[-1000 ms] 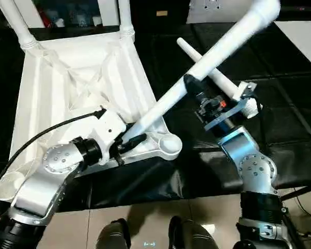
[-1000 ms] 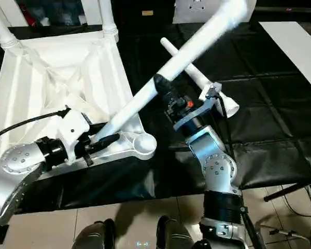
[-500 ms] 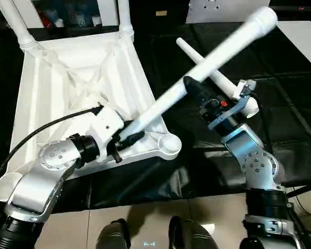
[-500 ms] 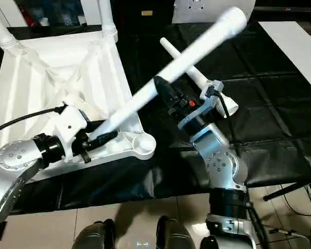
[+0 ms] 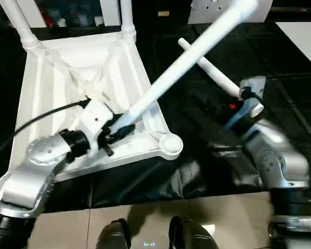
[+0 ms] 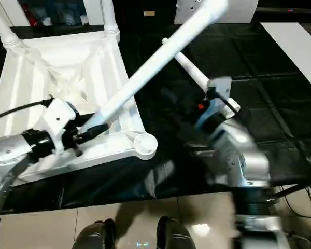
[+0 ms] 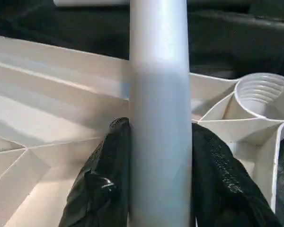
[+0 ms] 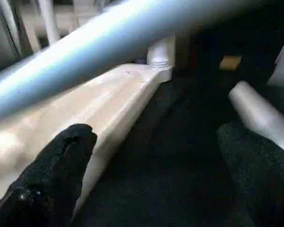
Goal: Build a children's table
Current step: Insert table leg to table base
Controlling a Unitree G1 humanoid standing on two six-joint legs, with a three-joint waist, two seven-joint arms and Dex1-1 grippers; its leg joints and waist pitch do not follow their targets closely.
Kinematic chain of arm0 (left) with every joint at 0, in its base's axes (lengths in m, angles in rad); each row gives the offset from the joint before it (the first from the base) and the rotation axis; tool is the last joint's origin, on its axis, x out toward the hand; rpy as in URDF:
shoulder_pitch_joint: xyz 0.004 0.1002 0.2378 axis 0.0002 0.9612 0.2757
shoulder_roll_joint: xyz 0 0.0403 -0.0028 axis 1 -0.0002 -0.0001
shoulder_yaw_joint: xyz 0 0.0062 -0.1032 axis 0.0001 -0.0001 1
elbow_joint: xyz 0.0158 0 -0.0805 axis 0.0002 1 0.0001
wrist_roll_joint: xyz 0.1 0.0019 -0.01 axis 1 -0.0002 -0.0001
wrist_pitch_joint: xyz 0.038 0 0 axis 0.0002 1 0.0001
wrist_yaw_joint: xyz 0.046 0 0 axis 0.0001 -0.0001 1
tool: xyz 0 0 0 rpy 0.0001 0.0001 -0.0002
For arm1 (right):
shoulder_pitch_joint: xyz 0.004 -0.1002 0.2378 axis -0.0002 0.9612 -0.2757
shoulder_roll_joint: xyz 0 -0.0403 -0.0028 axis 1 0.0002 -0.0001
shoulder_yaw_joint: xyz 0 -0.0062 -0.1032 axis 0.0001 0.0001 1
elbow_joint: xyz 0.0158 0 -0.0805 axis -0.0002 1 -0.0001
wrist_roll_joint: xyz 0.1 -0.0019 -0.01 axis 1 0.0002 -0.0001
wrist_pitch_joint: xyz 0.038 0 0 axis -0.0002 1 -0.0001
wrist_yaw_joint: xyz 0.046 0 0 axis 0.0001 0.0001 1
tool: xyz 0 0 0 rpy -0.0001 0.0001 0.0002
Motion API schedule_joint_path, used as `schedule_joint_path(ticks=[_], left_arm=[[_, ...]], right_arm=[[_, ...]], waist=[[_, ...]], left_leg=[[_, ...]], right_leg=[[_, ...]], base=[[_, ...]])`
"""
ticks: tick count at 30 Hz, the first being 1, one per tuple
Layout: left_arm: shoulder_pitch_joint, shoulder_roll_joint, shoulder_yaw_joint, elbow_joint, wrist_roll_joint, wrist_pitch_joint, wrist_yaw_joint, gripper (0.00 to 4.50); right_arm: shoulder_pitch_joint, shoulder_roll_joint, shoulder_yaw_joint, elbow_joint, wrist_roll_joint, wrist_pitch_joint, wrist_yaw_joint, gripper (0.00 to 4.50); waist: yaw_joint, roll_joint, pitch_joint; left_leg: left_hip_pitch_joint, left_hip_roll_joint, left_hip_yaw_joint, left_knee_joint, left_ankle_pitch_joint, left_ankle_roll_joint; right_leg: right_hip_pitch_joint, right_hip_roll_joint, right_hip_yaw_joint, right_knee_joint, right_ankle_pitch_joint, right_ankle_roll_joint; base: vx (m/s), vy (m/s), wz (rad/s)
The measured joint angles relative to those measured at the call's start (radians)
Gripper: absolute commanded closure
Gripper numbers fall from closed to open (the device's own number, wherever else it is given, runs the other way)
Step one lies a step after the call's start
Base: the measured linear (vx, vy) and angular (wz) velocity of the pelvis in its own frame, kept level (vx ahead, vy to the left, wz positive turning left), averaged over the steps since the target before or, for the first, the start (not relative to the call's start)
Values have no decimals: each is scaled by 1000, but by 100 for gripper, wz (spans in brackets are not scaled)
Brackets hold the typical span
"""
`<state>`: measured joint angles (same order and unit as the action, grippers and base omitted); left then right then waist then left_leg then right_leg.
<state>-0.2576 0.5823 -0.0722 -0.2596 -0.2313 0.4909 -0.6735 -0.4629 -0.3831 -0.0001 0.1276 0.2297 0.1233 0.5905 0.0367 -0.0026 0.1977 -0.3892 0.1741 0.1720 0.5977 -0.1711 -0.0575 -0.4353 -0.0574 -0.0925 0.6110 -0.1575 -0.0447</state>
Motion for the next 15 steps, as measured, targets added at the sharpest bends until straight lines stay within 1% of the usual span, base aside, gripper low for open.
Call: schedule_joint_path(ticks=[2,3,8,9,12,13,15], left_arm=[[-3,0,0,5,0,5,0,313],[-7,0,0,9,0,6,-1,313],[-10,3,0,11,-1,11,-5,313],[-10,6,0,11,-1,13,-10,313],[-11,15,-1,11,-2,18,-19,313],[-11,16,-1,11,-2,20,-20,313],[-11,19,-1,11,-2,28,-21,313]], right_arm=[[-4,-41,40,2,-92,-96,5,0],[-13,-68,64,7,-152,-154,3,0],[-86,-149,115,46,-330,-357,-55,0],[-104,-177,139,62,-393,-411,-87,0],[-150,-228,193,128,-533,-496,-164,0],[-160,-234,205,146,-564,-509,-181,0],[-190,-255,241,195,-652,-547,-232,0]], waist=[[-3,0,0],[-4,0,0],[-4,0,0],[-4,0,0],[-4,-1,0],[-4,-1,0],[-5,-1,0]], left_leg=[[0,0,0,0,0,0],[0,0,0,0,0,0],[0,0,0,2,1,2],[0,0,0,2,1,2],[-1,0,0,4,1,2],[-1,0,0,4,1,3],[-1,0,0,4,1,3]], right_leg=[[0,0,0,0,0,0],[-1,0,0,0,0,0],[0,0,0,1,0,-1],[0,0,0,1,0,-1],[0,0,0,2,1,-1],[0,0,0,2,1,-1],[0,0,0,3,1,-1]], base=[[0,0,0],[0,0,0],[0,0,0],[0,0,0],[0,0,0],[0,0,0],[0,0,0]])
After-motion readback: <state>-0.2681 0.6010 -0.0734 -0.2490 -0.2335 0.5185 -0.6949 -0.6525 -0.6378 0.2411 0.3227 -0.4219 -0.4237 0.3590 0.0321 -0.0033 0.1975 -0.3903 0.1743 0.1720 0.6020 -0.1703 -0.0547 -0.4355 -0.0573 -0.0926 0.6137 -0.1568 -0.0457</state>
